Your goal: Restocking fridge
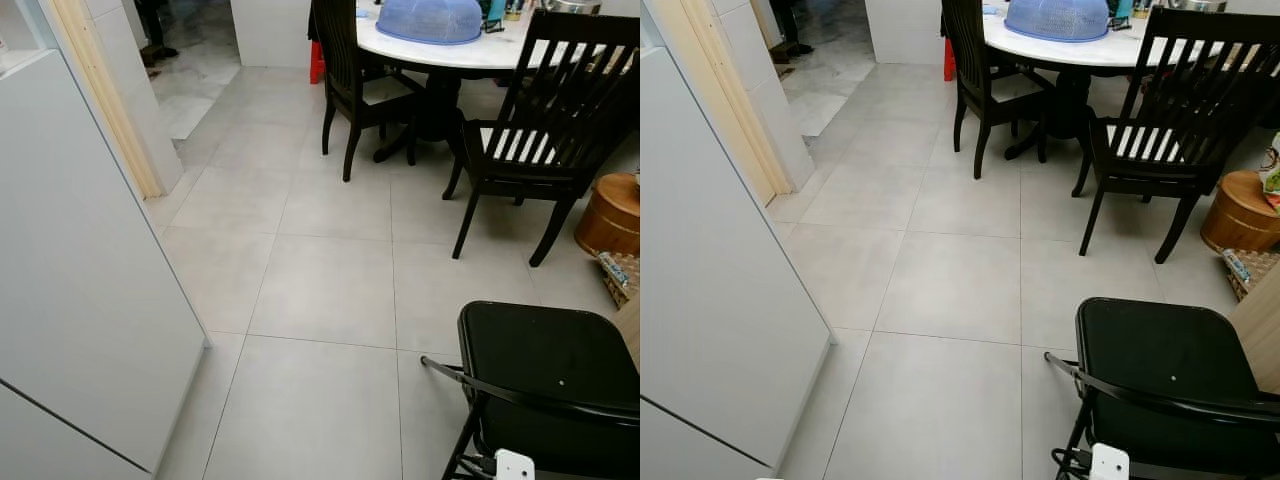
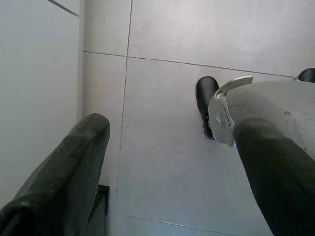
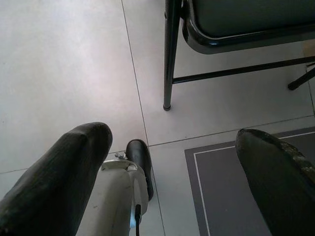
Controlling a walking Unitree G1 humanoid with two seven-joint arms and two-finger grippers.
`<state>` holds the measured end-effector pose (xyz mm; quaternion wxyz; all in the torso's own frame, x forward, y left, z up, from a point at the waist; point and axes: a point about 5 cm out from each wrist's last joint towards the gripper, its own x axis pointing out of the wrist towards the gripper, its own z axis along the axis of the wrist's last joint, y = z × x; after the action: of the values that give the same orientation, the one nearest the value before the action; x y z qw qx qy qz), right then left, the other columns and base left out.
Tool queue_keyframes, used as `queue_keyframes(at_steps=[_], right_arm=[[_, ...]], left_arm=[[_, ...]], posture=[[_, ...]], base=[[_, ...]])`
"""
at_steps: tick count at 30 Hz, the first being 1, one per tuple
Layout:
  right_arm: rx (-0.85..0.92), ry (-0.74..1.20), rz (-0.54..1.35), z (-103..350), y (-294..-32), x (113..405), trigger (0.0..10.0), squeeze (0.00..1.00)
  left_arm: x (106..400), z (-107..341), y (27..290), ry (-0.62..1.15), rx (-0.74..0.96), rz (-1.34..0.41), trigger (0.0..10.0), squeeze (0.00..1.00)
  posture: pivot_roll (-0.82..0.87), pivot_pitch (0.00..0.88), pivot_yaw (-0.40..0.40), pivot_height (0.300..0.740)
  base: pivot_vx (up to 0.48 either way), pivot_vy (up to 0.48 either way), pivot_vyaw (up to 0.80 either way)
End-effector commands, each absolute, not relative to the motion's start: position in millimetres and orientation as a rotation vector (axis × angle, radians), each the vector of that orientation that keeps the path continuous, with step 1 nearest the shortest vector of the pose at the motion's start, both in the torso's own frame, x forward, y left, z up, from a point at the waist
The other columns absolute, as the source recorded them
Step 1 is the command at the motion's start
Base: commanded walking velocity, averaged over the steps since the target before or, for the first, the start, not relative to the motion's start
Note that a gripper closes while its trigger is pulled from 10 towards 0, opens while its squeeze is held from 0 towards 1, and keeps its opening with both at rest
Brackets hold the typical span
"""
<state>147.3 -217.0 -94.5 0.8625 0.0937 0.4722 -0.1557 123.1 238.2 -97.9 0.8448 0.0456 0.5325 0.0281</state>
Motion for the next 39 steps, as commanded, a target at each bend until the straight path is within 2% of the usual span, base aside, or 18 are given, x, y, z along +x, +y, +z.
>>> queue_keyframes(at_steps=[1, 20, 24, 39], right_arm=[[0.167, 0.900, -0.129, -69.6, -206.9, 206.3, 10.0, 0.00], [0.168, 0.900, -0.130, -69.5, -207.0, 206.3, 10.0, 0.00], [0.181, 0.918, -0.130, -71.3, -205.1, 204.2, 10.0, 0.00], [0.206, 0.927, -0.139, -71.7, -203.8, 204.2, 10.0, 0.00]], left_arm=[[166.4, -87.5, 218.9, 1.047, 0.013, 0.117, 10.0, 0.00], [166.6, -87.6, 218.3, 1.047, 0.011, 0.117, 10.0, 0.00], [170.5, -87.1, 212.8, 1.048, 0.071, 0.078, 10.0, 0.00], [173.8, -85.2, 214.1, 1.032, 0.105, 0.070, 10.0, 0.00]], posture=[[0.09, 0.000, -0.056, 0.740], [0.09, 0.000, -0.056, 0.740], [0.08, 0.000, -0.043, 0.740], [0.08, 0.000, -0.033, 0.740]], base=[[0.000, 0.000, 0.00], [0.000, 0.000, 0.00], [0.000, 0.000, 0.00], [0.000, 0.000, 0.00]])
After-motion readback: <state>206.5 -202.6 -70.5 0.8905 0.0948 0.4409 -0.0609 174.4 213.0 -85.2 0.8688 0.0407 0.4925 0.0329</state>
